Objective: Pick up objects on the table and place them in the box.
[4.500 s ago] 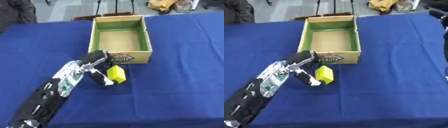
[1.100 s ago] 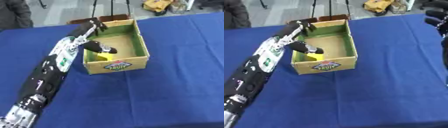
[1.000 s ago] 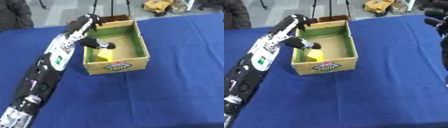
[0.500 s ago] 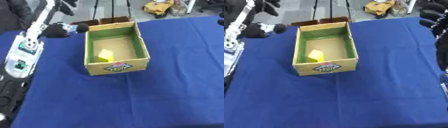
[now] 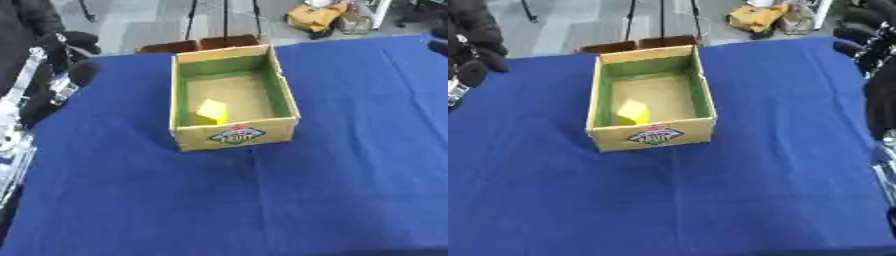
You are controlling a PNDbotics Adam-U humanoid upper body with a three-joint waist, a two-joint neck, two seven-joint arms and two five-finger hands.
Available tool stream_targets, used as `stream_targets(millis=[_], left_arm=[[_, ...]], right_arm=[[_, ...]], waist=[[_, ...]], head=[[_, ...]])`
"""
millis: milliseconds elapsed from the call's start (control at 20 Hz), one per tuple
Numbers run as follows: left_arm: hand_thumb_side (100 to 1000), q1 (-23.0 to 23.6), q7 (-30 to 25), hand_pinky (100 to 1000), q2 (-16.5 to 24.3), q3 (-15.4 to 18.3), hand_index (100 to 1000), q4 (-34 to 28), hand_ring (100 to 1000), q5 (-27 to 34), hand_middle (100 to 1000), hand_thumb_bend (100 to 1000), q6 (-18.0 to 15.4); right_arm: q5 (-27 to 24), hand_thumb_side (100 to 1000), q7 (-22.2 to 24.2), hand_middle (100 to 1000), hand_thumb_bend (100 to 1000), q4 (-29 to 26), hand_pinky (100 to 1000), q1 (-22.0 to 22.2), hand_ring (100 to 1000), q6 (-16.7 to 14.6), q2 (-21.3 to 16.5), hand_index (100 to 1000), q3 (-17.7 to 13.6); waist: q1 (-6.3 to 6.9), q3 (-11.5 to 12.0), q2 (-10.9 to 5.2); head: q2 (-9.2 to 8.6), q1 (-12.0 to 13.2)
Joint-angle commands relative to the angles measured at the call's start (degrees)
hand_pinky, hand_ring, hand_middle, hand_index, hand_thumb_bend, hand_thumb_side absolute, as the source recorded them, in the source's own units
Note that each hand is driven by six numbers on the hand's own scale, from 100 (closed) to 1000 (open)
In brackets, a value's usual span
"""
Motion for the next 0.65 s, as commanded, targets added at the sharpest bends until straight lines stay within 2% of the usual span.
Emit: stream_targets(millis=[50, 200, 450, 650], left_arm=[[810, 0.66, 1.05, 642, 0.32, 1.58, 753, -1.64, 543, 1.52, 609, 841, -0.54], [833, 1.97, 2.49, 642, -0.59, 1.47, 751, -1.23, 542, 4.21, 607, 798, -1.2], [863, 3.06, 5.01, 646, -1.93, 1.19, 751, -0.34, 546, 8.43, 611, 831, -2.95], [875, 3.42, 4.92, 649, -2.73, 0.97, 751, 0.27, 548, 10.9, 613, 842, -4.22]], right_arm=[[0.26, 1000, -0.2, 801, 100, -0.37, 809, -0.54, 790, 0.0, -1.2, 923, -0.69], [0.27, 1000, -0.15, 800, 100, -0.3, 809, -0.46, 790, 0.05, -1.18, 922, -0.68], [0.33, 1000, -0.07, 800, 100, -0.25, 810, -0.32, 790, 0.05, -1.08, 922, -0.68], [0.36, 1000, -0.03, 800, 100, -0.19, 810, -0.25, 790, 0.08, -1.0, 920, -0.68]], waist=[[-0.31, 0.31, -1.05], [-0.36, 0.47, -1.08], [-0.53, 0.63, -1.1], [-0.55, 0.63, -1.06]], head=[[0.38, -0.09], [0.56, -0.03], [0.8, 0.09], [1.39, 0.35]])
